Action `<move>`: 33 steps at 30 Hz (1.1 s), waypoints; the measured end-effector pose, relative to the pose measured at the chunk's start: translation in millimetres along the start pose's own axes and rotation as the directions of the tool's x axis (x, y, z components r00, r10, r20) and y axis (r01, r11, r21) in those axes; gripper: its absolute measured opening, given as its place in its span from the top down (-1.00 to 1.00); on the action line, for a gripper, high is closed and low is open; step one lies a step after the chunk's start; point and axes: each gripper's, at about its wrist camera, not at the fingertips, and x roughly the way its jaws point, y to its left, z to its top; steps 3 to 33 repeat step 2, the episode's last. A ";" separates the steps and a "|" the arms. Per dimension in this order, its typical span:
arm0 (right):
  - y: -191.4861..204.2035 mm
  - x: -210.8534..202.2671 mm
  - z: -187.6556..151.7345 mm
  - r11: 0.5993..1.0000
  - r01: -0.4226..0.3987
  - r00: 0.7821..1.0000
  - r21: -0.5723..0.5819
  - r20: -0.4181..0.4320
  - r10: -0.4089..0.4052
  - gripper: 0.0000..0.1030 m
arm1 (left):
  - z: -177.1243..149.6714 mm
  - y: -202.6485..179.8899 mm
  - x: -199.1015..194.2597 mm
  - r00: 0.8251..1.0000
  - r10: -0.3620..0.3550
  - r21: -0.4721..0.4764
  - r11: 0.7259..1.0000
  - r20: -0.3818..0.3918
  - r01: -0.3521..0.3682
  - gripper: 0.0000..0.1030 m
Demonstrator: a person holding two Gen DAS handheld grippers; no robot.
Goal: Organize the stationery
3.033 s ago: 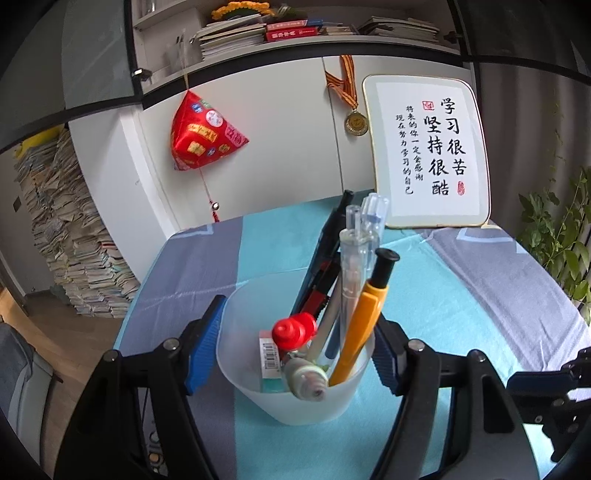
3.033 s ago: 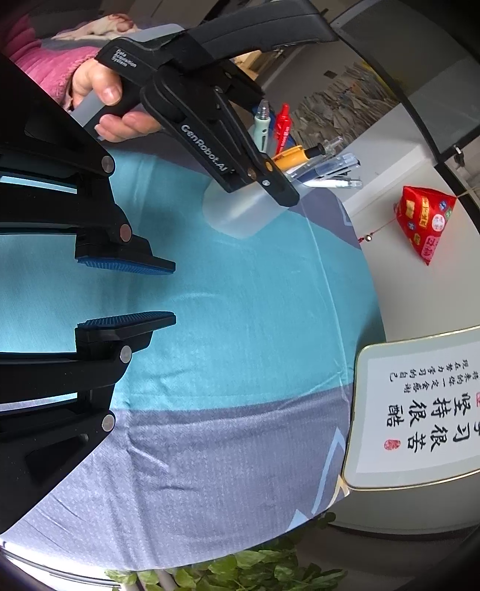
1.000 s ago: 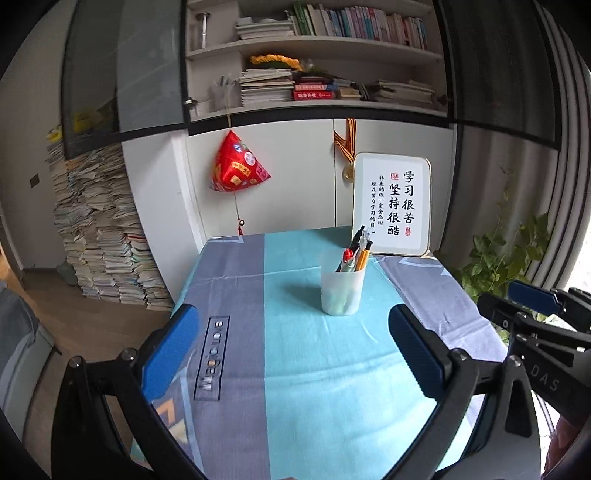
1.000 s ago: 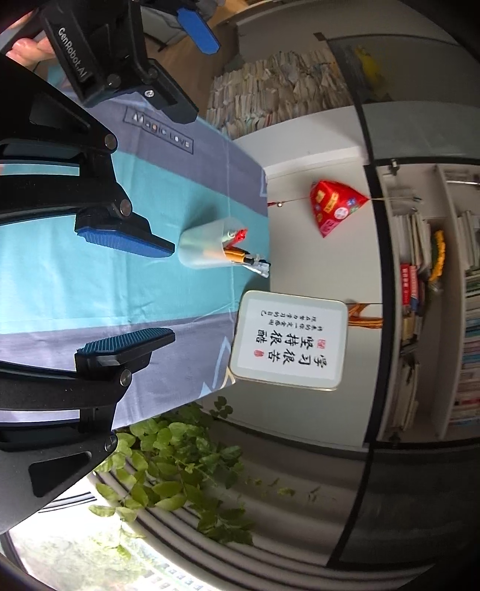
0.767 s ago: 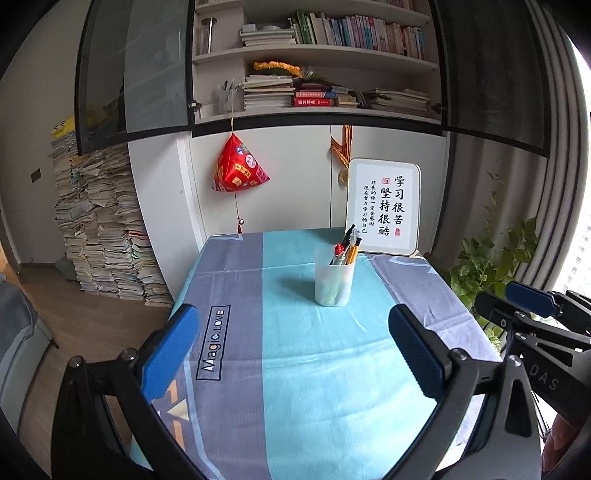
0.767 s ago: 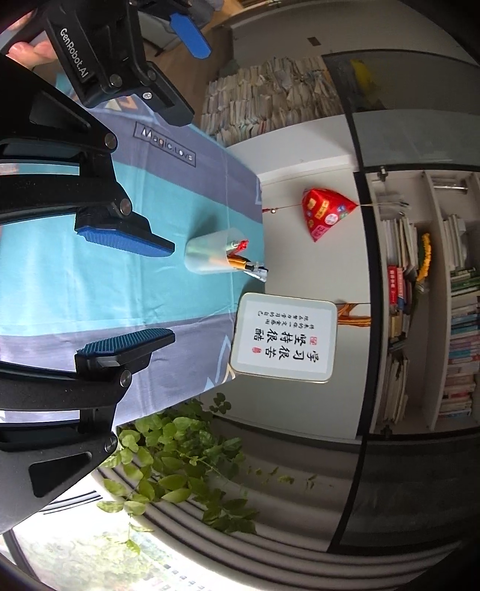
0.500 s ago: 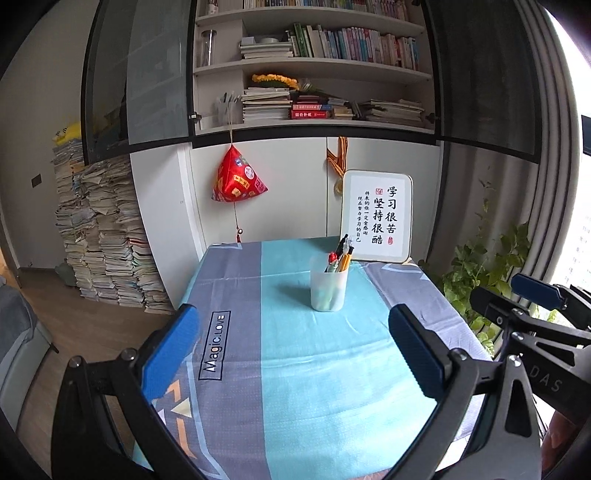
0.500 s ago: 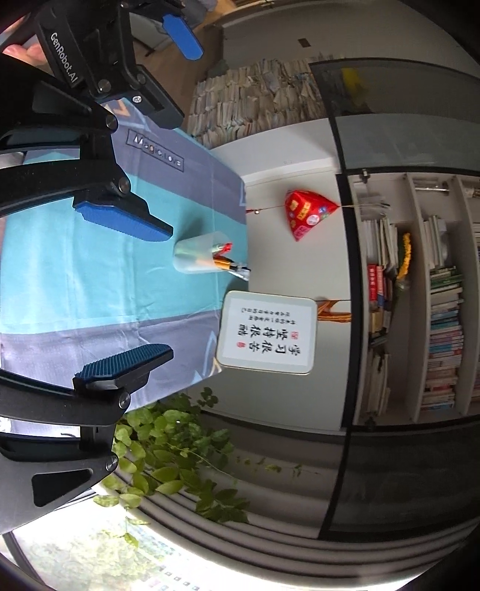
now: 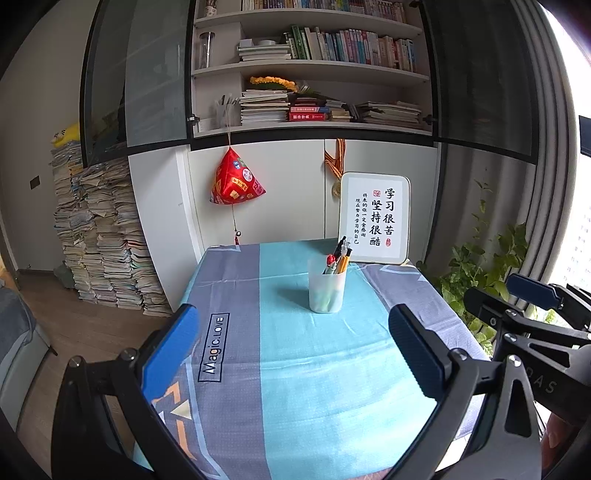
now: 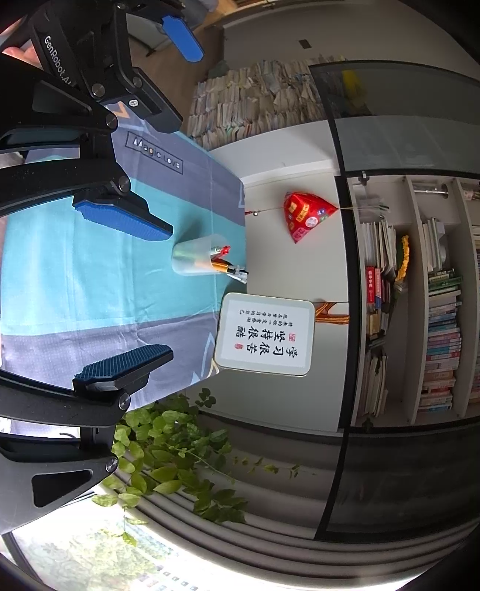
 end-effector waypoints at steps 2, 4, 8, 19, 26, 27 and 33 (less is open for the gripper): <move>0.2 -0.2 -0.1 1.000 -0.001 1.000 0.000 0.000 0.001 -0.15 | -0.7 0.1 0.5 1.000 0.001 -0.003 1.000 -0.001 -0.001 -0.98; 0.2 -0.2 -0.1 1.000 -0.001 1.000 0.000 0.000 0.001 -0.15 | -0.7 0.1 0.5 1.000 0.001 -0.003 1.000 -0.001 -0.001 -0.98; 0.2 -0.2 -0.1 1.000 -0.001 1.000 0.000 0.000 0.001 -0.15 | -0.7 0.1 0.5 1.000 0.001 -0.003 1.000 -0.001 -0.001 -0.98; 0.2 -0.2 -0.1 1.000 -0.001 1.000 0.000 0.000 0.001 -0.15 | -0.7 0.1 0.5 1.000 0.001 -0.003 1.000 -0.001 -0.001 -0.98; 0.2 -0.2 -0.1 1.000 -0.001 1.000 0.000 0.000 0.001 -0.15 | -0.7 0.1 0.5 1.000 0.001 -0.003 1.000 -0.001 -0.001 -0.98; 0.2 -0.2 -0.1 1.000 -0.001 1.000 0.000 0.000 0.001 -0.15 | -0.7 0.1 0.5 1.000 0.001 -0.003 1.000 -0.001 -0.001 -0.98; 0.2 -0.2 -0.1 1.000 -0.001 1.000 0.000 0.000 0.001 -0.15 | -0.7 0.1 0.5 1.000 0.001 -0.003 1.000 -0.001 -0.001 -0.98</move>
